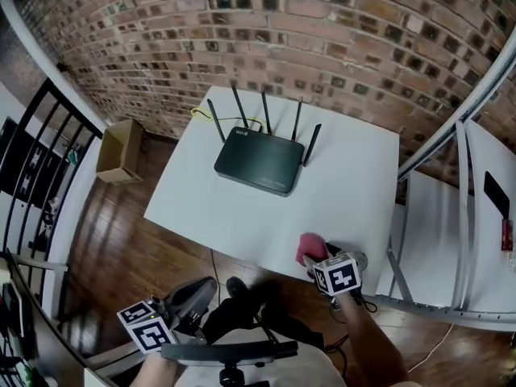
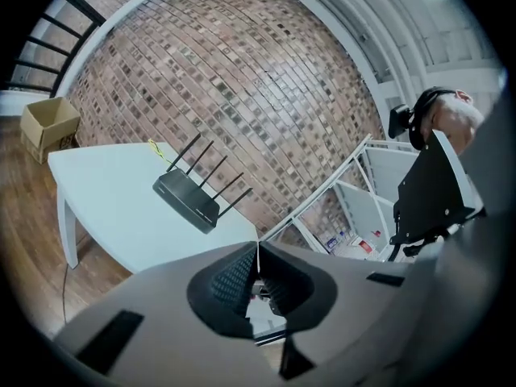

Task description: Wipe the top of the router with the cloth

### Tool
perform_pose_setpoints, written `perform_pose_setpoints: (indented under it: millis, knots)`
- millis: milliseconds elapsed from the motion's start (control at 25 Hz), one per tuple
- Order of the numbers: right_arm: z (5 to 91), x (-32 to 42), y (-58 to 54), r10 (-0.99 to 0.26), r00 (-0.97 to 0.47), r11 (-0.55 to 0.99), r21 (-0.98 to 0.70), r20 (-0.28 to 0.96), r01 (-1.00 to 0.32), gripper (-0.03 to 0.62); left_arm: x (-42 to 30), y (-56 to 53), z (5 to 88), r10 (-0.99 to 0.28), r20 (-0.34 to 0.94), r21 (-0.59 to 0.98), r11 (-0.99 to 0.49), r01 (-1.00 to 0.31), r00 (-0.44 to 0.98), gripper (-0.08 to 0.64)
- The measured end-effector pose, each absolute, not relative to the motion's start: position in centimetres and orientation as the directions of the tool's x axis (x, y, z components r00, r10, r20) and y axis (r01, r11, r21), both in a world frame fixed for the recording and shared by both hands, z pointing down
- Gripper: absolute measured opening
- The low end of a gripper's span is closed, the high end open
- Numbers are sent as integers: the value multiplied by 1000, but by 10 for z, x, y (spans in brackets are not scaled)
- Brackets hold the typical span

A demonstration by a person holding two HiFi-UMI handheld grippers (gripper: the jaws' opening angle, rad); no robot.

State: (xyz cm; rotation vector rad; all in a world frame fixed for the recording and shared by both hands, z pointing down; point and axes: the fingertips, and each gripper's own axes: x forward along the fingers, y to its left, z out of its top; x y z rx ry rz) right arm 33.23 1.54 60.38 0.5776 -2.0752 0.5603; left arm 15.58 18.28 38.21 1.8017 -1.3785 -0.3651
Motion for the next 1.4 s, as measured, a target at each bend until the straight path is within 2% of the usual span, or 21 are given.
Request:
perform_pose_setpoints:
  millis: [240, 520, 760, 960, 1120, 1400]
  knots:
    - [628, 336, 6, -137, -408, 748, -176, 903, -640, 298, 134, 134, 388, -878, 235, 753, -108, -649, 418, 32]
    - [619, 307, 9, -169, -373, 745, -130, 912, -655, 155, 79, 84, 408, -817, 225, 778, -178, -602, 532, 32]
    - [597, 273, 0, -255, -307, 639, -78, 917, -765, 130, 3, 42, 409, -773, 203, 790, -232, -567, 600, 32]
    - [555, 203, -28, -361, -353, 615, -64, 863, -786, 130, -49, 20, 412, -742, 177, 801, -274, -533, 647, 32]
    - [529, 143, -47, -407, -441, 613, -119, 800, -781, 130, -79, 8, 411, -721, 163, 801, -301, -517, 673, 32]
    - [485, 39, -80, -452, -586, 701, -137, 672, -699, 130, -110, -4, 410, -697, 141, 808, -330, -489, 703, 32]
